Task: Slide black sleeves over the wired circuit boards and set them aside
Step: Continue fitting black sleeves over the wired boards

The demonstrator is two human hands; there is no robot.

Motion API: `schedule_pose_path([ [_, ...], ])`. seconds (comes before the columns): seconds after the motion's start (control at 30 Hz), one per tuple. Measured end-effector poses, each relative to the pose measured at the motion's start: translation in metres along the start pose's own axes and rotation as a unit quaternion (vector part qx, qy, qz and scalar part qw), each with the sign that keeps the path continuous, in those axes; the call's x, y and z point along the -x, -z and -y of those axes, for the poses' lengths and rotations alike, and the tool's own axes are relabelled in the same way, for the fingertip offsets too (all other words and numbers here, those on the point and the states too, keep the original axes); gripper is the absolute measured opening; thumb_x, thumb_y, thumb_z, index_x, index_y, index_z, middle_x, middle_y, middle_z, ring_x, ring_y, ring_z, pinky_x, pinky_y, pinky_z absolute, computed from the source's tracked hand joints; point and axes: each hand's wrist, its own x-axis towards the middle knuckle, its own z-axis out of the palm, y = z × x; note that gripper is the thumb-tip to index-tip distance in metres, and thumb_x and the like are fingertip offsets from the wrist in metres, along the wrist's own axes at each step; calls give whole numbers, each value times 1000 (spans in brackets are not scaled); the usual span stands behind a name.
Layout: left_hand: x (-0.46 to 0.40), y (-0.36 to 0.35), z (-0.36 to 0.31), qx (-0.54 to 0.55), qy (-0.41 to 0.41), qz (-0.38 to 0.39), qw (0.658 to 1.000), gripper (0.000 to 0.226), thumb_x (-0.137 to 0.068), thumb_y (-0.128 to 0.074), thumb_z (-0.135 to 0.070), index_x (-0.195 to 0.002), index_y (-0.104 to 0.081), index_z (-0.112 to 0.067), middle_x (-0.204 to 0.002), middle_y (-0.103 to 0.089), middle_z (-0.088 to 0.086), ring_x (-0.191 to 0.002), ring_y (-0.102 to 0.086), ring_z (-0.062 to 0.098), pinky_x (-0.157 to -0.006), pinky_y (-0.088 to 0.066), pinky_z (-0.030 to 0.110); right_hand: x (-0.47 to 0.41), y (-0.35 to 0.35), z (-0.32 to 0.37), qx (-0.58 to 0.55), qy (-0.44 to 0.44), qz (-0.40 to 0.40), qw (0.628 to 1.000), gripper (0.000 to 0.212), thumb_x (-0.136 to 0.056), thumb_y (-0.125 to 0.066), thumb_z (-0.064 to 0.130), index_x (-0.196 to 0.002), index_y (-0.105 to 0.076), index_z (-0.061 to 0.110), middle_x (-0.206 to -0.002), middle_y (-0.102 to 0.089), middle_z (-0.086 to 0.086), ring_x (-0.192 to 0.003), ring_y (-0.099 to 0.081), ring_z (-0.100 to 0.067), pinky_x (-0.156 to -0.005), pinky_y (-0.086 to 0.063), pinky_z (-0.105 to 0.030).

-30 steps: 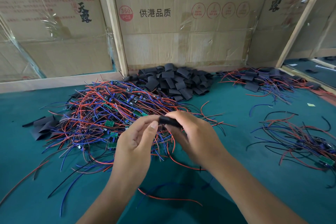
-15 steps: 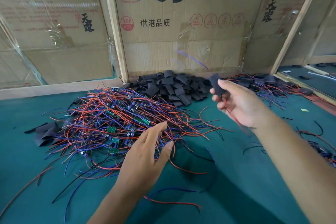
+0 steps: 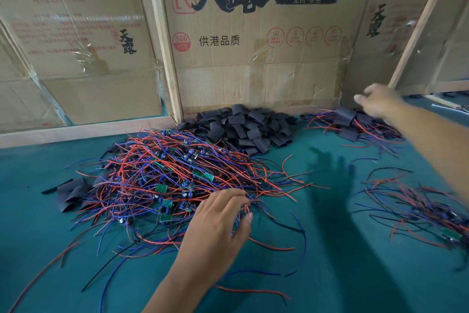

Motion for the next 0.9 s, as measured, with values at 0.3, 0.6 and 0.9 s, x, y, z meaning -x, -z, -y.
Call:
schedule_pose_path([
  [0.3,1,2,5,-30,-5,6,1000,34,-96,-45,-40,-107,-70,-21,-117,-63,-11,-112,-55,8,-98,-31,17,46,-101,90,134,248,200,938,27,-97,-58,29,-94,-76,9,-100,-73,-11,-98,-66,-32,-77,-51,-33],
  [0.6,3,0,7,-25,-6,-11,1000,26,-95,-47,-37,-103,-68,-24,-134,-56,-7,-122,-50,11,-100,-36,26,56,-173,115,306,330,282,847,48,-104,-43,34,-144,-50,8,-163,-25,-9,-147,-27,-33,-116,-30,-43],
  [0.9,1,3,9,-4,37,-22,999,36,-96,-46,-42,-119,-65,-23,-137,-52,-10,-127,-44,9,-103,-42,34,115,-139,92,-22,276,155,948,47,-96,-53,43,-135,-61,19,-143,-57,-2,-127,-56,-23,-102,-42,-33],
])
